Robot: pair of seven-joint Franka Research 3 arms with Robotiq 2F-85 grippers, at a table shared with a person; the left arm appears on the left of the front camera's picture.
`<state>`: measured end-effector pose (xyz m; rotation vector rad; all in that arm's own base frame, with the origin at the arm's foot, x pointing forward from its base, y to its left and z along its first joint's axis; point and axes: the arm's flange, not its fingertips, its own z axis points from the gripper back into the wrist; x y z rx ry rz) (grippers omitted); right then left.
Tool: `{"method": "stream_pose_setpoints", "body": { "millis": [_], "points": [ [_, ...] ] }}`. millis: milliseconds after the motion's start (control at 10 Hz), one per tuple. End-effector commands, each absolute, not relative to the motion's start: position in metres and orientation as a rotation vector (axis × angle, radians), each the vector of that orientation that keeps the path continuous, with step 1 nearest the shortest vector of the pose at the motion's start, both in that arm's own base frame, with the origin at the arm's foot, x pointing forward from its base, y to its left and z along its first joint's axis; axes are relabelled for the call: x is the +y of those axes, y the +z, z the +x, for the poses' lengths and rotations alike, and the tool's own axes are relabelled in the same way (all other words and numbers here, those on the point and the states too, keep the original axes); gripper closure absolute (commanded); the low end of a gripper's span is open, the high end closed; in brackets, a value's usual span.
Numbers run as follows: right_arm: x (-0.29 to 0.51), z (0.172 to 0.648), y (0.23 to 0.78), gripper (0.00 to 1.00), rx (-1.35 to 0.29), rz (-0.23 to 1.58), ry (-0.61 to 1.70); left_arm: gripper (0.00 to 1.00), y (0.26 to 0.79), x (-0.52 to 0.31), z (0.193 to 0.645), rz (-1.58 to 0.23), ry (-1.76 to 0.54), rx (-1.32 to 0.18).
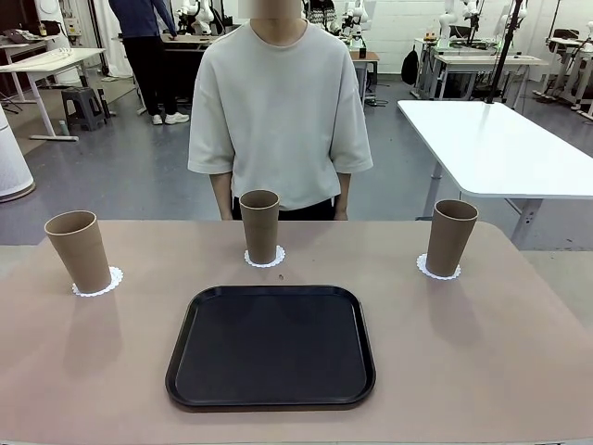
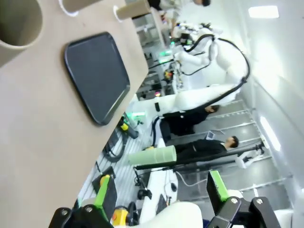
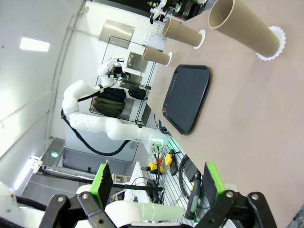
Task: Place coasters on the table and set cups on them.
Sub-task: Take one Reusable plastic cup from the Flat Tray and place it on a coaster set by the human.
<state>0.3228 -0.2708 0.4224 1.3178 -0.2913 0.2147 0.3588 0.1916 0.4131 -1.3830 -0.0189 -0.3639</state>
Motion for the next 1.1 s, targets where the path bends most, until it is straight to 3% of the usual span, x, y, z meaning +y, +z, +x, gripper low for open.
{"method": "stream_pose_setpoints", "body": {
  "millis": [0,700,1000],
  "points": [
    [-0.27,0.323,0.425,0.0,-0.281,1.319,0.201,0.0,0.417,0.233,0.374,-1.418,-0.343,-0.027],
    [-0.27,0.323,0.425,0.0,-0.281,1.319,0.201,0.0,0.421,0.288,0.334,-1.397,-0.128,-0.239],
    [-0.27,0.323,0.425,0.0,-0.281,1.319,0.201,0.0,0.415,0.296,0.328,-1.401,-0.16,-0.221]
  ]
}}
